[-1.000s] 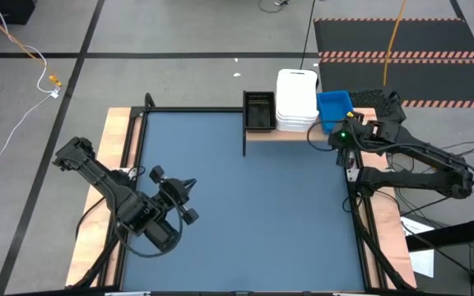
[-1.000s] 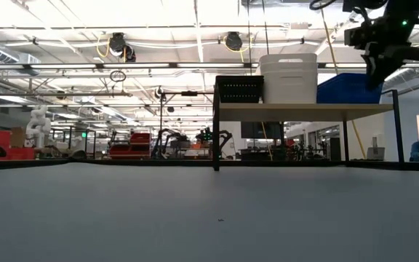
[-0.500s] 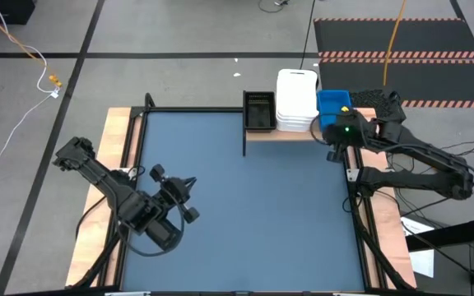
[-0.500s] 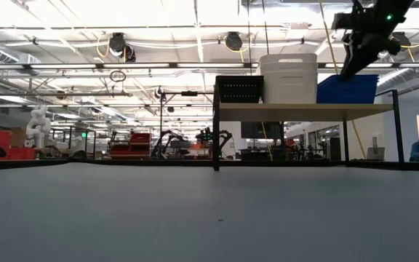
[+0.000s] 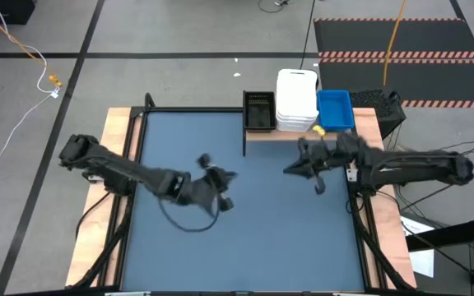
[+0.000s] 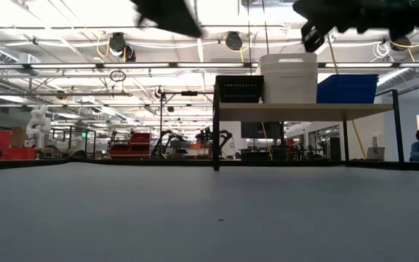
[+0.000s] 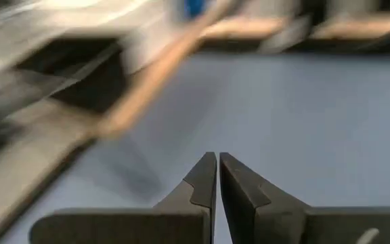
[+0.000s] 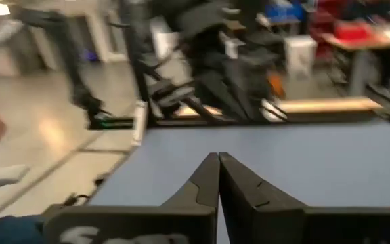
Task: Stack baskets on shelf by color
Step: Return to Home Position
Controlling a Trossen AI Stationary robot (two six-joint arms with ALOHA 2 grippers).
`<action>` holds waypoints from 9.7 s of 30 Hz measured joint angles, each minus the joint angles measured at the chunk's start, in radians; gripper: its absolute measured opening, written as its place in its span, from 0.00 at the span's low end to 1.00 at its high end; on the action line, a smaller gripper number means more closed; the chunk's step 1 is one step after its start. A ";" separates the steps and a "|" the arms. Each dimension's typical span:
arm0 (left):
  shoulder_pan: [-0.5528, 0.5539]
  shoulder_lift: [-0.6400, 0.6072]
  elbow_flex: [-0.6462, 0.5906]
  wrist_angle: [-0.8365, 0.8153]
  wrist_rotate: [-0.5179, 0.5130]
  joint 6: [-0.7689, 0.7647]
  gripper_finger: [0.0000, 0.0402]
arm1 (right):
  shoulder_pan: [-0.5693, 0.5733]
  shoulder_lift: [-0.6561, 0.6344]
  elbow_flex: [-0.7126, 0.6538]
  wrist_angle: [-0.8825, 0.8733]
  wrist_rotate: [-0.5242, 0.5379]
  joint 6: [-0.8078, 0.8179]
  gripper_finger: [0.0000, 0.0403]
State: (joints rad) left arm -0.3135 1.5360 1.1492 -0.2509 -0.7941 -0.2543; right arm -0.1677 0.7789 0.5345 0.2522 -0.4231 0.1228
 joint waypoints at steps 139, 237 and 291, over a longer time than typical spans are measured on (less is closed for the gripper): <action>0.299 -1.366 -1.140 0.315 0.641 0.353 0.06 | -0.267 -0.387 -0.520 0.559 -0.502 0.033 0.00; 0.299 -1.366 -1.138 0.323 0.645 0.354 0.06 | -0.120 -0.688 -0.521 0.059 0.236 -0.082 0.00; 0.299 -1.366 -1.138 0.322 0.645 0.354 0.06 | -0.120 -0.688 -0.521 0.059 0.236 -0.082 0.00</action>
State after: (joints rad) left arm -0.0145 0.1701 0.0109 0.0715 -0.1492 0.1001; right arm -0.2878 0.0906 0.0139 0.3115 -0.1875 0.0404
